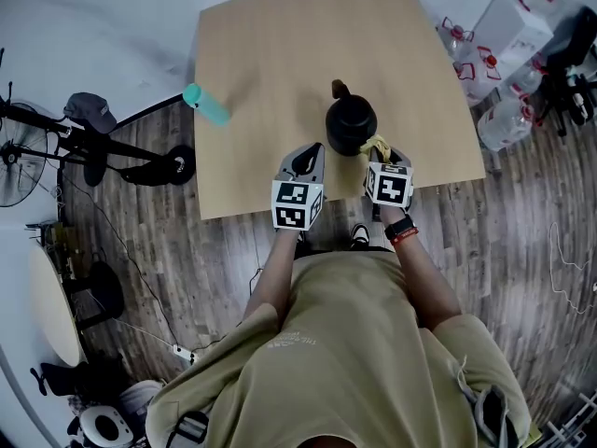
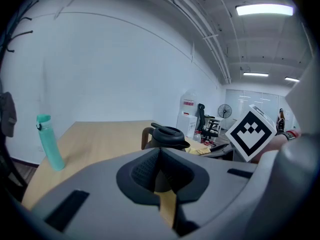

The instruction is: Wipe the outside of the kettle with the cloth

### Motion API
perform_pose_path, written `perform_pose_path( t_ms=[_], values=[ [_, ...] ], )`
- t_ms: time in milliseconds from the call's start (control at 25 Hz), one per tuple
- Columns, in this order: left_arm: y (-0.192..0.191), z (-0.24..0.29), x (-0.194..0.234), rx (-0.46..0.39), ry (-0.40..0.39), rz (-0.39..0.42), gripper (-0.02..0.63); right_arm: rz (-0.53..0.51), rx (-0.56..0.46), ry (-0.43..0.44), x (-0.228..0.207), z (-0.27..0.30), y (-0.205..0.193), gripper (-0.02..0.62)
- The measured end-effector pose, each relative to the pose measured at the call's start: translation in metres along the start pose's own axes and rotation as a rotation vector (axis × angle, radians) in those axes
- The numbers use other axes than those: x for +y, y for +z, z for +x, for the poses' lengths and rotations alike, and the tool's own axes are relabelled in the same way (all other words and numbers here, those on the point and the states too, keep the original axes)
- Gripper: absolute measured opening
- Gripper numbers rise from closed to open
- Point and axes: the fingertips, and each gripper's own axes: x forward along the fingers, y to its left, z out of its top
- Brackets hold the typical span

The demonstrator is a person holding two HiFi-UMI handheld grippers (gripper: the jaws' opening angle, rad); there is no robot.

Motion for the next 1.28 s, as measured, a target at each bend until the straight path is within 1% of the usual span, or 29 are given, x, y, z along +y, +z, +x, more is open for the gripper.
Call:
perform_pose_path(
  t_ms=[160, 360, 760, 1080, 1280],
  values=[
    [-0.001, 0.0, -0.006, -0.002, 0.022, -0.005, 0.025, -0.029, -0.001, 0.01, -0.011, 0.004, 0.006, 0.118],
    [-0.004, 0.0, -0.013, 0.004, 0.052, -0.014, 0.025, -0.131, 0.002, 0.023, -0.026, 0.01, 0.015, 0.118],
    [-0.01, -0.004, -0.017, 0.005, 0.114, -0.03, 0.025, -0.203, -0.005, 0.032, -0.049, 0.035, 0.032, 0.118],
    [-0.015, -0.019, -0.004, 0.011, 0.143, -0.036, 0.025, -0.211, -0.019, 0.011, -0.051, 0.05, 0.044, 0.118],
    [-0.016, -0.025, 0.007, 0.008, 0.134, -0.037, 0.025, -0.148, -0.024, -0.014, -0.052, 0.041, 0.039, 0.118]
  ],
)
